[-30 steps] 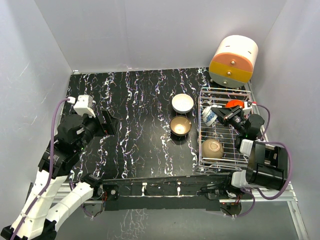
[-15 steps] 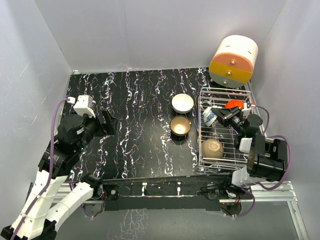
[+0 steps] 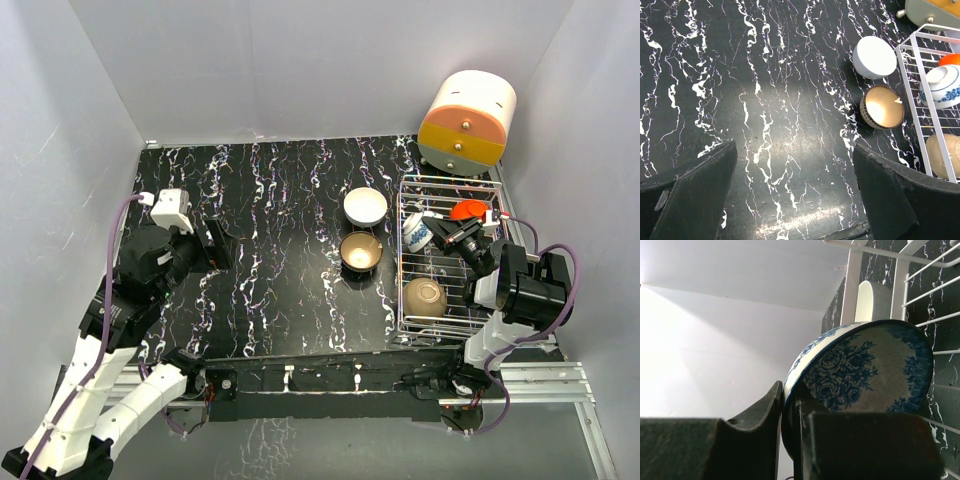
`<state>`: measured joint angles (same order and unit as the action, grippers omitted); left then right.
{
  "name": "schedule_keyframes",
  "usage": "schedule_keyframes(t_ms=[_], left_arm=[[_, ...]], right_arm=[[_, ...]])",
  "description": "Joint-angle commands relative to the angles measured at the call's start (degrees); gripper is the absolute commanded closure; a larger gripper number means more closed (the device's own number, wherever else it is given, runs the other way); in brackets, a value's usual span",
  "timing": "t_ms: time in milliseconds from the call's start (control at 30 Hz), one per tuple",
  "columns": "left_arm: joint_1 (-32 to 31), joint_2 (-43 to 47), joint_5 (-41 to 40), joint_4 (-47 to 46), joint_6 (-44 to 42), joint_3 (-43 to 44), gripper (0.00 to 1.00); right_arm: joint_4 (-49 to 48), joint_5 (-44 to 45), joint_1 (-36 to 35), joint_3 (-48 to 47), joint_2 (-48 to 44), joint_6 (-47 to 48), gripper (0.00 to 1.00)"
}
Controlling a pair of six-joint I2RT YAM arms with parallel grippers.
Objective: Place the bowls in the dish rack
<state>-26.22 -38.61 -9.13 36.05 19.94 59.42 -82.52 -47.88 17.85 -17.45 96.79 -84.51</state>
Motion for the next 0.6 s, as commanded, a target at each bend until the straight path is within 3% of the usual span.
schedule_keyframes(t_ms=[0, 200, 567], left_arm=[[-0.15, -0.62, -0.58, 0.03, -0.26, 2.37, 0.03], [-0.15, -1.13, -0.4, -0.76, -0.26, 1.59, 0.03], [-0.19, -1.6, -0.45, -0.94, -0.52, 1.27, 0.03]], right_arm=[[3.9, 2.09, 0.0, 0.23, 0.32, 3.27, 0.89], [17.52, 5.15, 0.0, 0.64, -3.06, 9.46, 0.81], [28.81, 9.03, 0.0, 1.53, -6.54, 12.86, 0.79]])
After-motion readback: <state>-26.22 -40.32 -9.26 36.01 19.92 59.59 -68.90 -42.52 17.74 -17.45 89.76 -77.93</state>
